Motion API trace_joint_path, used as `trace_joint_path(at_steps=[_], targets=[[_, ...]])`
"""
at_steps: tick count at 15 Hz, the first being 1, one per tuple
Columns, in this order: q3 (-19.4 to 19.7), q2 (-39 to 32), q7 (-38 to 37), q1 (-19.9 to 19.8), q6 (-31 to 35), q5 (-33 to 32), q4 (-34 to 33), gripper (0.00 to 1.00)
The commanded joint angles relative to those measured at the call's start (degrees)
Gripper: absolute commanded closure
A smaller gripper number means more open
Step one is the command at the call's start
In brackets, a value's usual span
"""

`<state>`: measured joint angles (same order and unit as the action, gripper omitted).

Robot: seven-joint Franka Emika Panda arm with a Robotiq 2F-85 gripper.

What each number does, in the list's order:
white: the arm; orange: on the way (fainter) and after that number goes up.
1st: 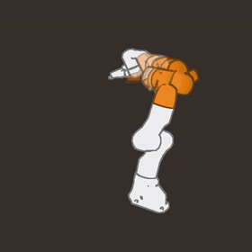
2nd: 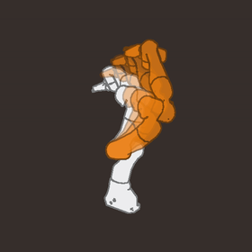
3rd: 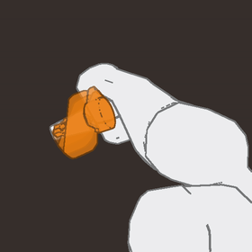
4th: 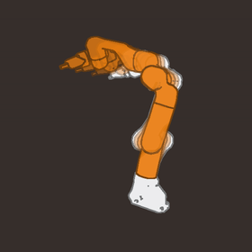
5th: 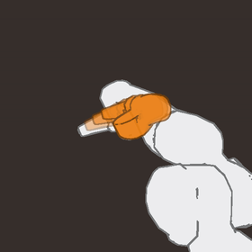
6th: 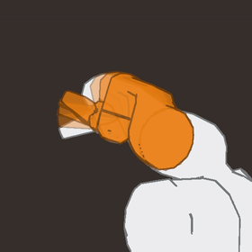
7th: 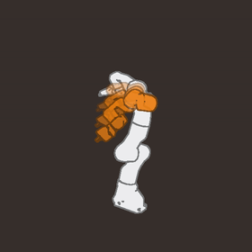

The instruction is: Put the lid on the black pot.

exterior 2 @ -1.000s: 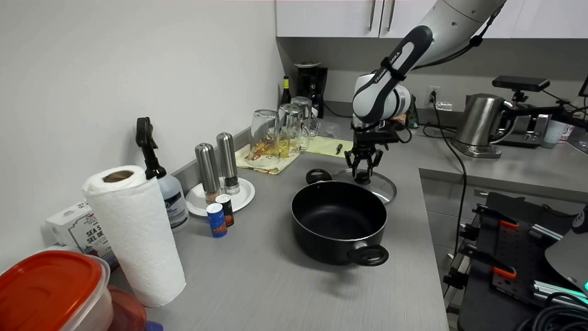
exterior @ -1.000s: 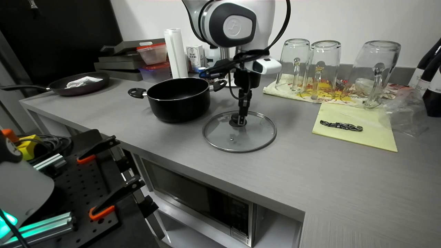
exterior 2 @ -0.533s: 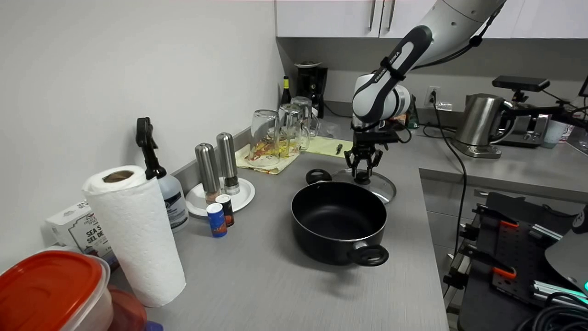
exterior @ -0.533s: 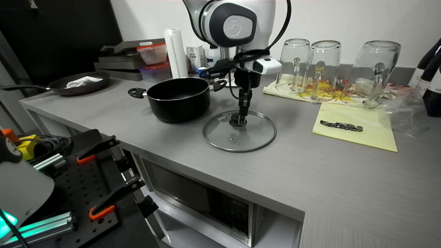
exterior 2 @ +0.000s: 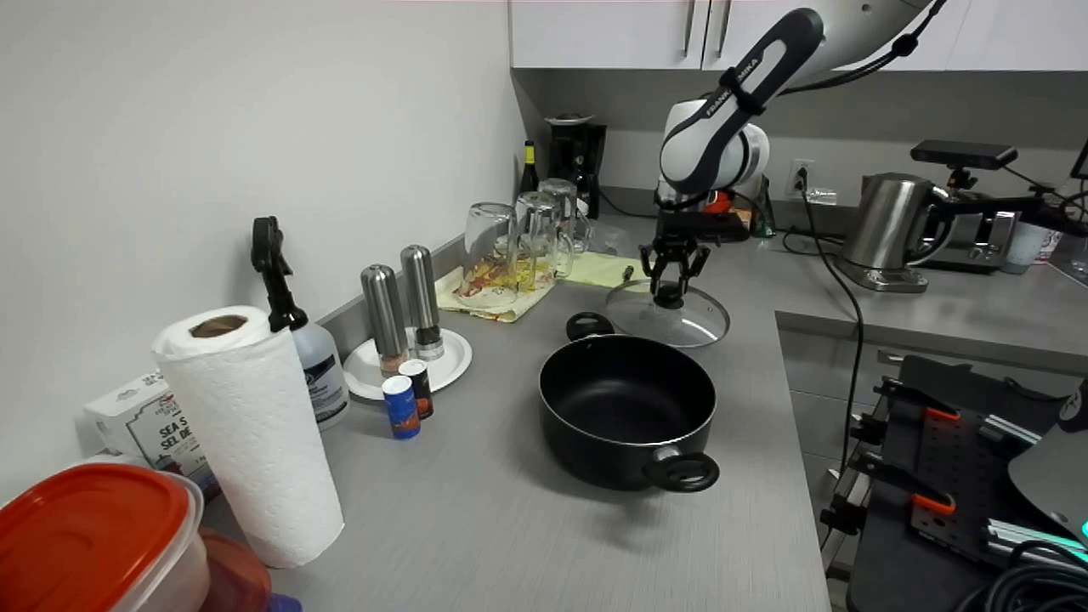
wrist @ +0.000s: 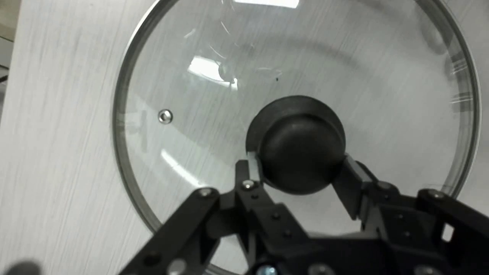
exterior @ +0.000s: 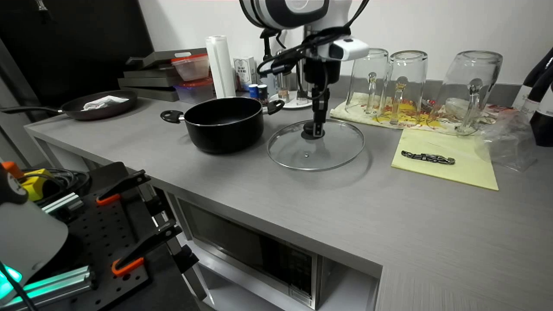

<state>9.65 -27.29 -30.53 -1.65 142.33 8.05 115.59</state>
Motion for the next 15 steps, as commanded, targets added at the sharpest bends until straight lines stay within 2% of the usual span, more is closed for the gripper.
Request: trace_joint_path(at_steps=[1,6,11,15], targets=[[2.25,7.62,-0.79,1.86,-0.87,-3.90,3.05,0.76],[1.38,14.35,0.53,2.71,-5.25,-9.88,3.42,0.76],[-2.87,18.95,4.22,3.93,-13.50,-12.65,2.20,0.76],[-6.57,20.15,5.99,5.38,-17.23,-13.41,1.22,0.76]])
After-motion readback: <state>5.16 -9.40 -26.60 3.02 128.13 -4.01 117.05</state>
